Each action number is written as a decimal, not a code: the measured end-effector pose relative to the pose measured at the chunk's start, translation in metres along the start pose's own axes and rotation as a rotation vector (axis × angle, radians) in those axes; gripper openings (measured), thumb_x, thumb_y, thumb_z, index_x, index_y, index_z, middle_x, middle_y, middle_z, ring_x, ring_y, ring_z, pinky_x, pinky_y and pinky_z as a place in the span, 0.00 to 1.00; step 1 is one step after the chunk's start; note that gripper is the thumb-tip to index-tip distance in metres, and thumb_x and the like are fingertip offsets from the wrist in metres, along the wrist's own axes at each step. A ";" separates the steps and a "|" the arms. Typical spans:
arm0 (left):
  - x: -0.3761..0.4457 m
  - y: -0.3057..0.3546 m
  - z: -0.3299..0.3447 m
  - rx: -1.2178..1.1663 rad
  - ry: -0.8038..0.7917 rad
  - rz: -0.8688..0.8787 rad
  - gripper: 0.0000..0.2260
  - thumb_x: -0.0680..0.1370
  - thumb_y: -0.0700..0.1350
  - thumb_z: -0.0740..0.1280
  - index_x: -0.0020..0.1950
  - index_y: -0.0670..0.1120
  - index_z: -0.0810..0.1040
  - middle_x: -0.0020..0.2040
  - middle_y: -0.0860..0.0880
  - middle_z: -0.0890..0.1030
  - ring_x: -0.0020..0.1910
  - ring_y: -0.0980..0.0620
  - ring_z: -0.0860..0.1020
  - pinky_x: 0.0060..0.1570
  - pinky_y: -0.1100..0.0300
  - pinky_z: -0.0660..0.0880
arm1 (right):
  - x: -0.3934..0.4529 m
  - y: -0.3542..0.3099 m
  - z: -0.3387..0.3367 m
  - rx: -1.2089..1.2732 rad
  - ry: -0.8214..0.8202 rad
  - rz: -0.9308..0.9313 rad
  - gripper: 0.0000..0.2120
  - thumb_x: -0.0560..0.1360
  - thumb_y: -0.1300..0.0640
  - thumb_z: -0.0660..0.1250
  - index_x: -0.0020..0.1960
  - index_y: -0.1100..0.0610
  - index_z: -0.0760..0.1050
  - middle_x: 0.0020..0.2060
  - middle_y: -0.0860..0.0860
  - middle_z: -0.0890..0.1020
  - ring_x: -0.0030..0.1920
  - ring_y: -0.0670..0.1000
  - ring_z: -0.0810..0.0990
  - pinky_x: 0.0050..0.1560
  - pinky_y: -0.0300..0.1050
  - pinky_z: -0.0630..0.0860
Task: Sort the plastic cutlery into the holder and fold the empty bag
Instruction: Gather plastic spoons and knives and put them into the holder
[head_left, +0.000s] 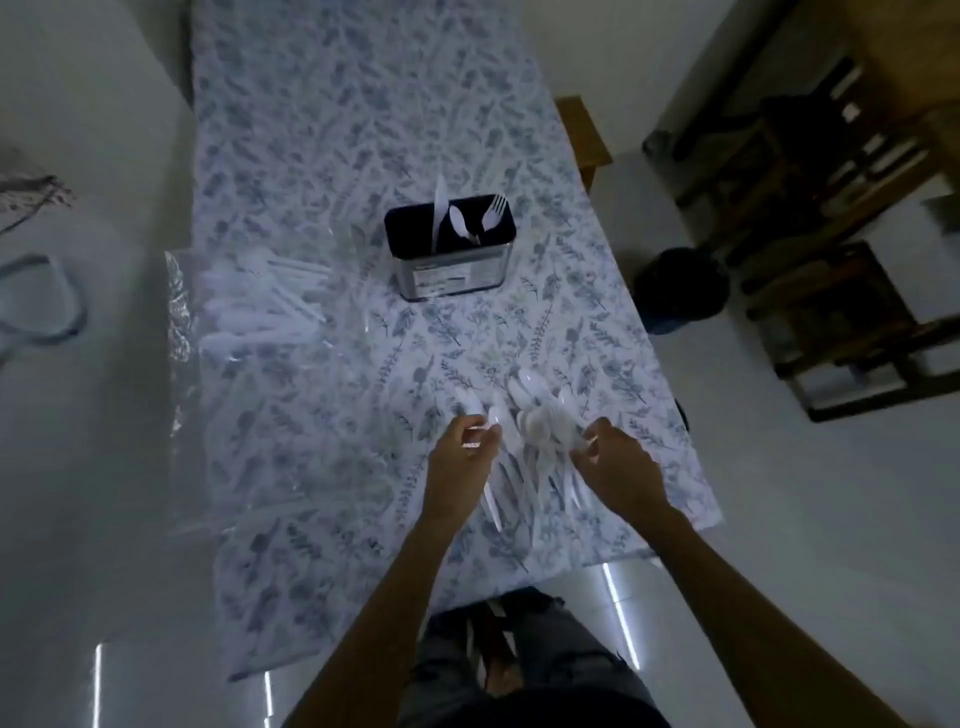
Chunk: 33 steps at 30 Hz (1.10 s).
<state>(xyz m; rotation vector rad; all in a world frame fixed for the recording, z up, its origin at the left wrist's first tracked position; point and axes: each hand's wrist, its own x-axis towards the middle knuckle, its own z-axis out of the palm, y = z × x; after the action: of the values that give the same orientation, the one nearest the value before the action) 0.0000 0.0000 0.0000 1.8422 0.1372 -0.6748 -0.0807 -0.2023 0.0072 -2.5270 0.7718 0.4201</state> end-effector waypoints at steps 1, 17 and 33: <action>0.000 0.002 0.008 -0.003 -0.001 -0.014 0.09 0.79 0.54 0.71 0.57 0.54 0.79 0.51 0.51 0.85 0.48 0.52 0.85 0.49 0.54 0.81 | 0.000 0.002 0.000 0.018 -0.015 0.035 0.15 0.78 0.44 0.67 0.57 0.53 0.71 0.50 0.51 0.81 0.49 0.53 0.81 0.50 0.51 0.79; -0.023 0.023 0.101 -0.134 0.048 -0.187 0.15 0.83 0.52 0.66 0.53 0.41 0.83 0.44 0.47 0.87 0.43 0.55 0.86 0.46 0.59 0.83 | -0.019 0.027 -0.002 0.368 -0.103 -0.315 0.10 0.81 0.47 0.67 0.54 0.54 0.79 0.43 0.46 0.83 0.40 0.44 0.82 0.43 0.44 0.82; -0.025 0.006 0.070 -0.442 0.146 -0.316 0.07 0.83 0.48 0.68 0.52 0.45 0.80 0.50 0.42 0.85 0.45 0.48 0.85 0.45 0.51 0.84 | -0.013 0.030 0.014 0.228 -0.019 -0.184 0.04 0.80 0.55 0.65 0.48 0.55 0.74 0.39 0.48 0.79 0.38 0.48 0.80 0.39 0.40 0.76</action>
<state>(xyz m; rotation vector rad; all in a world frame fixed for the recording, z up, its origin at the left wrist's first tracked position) -0.0447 -0.0596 0.0021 1.4512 0.6341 -0.6630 -0.1105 -0.2108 -0.0096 -2.3505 0.5404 0.2772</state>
